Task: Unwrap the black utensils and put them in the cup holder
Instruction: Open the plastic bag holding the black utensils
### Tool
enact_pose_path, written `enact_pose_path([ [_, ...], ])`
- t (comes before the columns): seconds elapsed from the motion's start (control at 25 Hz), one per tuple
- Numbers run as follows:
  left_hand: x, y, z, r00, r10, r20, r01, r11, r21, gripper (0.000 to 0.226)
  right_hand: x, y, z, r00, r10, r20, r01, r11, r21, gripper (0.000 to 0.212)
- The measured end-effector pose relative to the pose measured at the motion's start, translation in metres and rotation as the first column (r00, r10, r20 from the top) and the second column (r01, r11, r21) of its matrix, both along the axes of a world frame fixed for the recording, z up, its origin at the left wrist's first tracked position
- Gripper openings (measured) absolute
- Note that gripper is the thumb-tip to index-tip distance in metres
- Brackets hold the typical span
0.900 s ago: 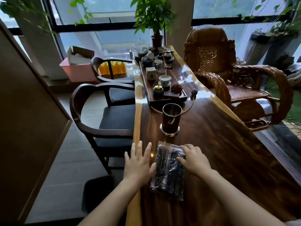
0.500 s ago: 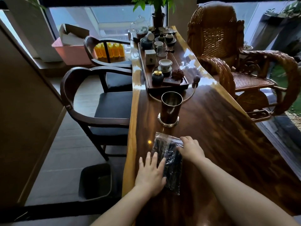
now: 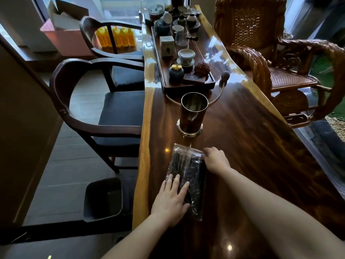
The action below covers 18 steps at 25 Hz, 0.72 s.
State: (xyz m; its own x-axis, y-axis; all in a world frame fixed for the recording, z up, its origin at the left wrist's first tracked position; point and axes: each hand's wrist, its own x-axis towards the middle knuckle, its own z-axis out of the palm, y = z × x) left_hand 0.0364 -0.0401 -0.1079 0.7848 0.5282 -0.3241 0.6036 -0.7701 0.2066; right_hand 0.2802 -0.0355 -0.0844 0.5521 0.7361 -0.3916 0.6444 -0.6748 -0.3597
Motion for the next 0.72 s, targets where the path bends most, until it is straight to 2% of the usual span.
enact_pose_path([
  [0.12,-0.004,0.002,-0.001,1.000,-0.008,0.022,0.008,1.000,-0.005,0.073,0.001,0.002,0.001,0.999,-0.051,0.001,0.051,0.999,0.018,0.033],
  [0.32,-0.017,0.010,-0.001,0.996,-0.075,0.038,0.075,0.997,-0.012,0.073,0.006,0.001,0.008,0.995,-0.035,-0.093,0.027,0.996,-0.085,0.017],
  [0.4,-0.022,0.012,0.000,0.995,-0.091,0.043,0.092,0.996,-0.012,0.073,0.007,-0.003,0.012,0.991,-0.046,-0.126,0.037,0.996,-0.076,0.017],
  [0.56,-0.027,0.013,0.013,0.994,-0.067,0.092,0.070,0.997,-0.033,0.072,0.007,-0.018,0.026,0.951,-0.123,-0.284,0.131,0.991,0.009,0.021],
  [0.72,-0.017,0.011,0.041,0.949,0.109,0.294,-0.076,0.990,-0.122,0.072,-0.012,-0.031,0.048,0.841,-0.218,-0.495,0.349,0.918,0.188,0.012],
])
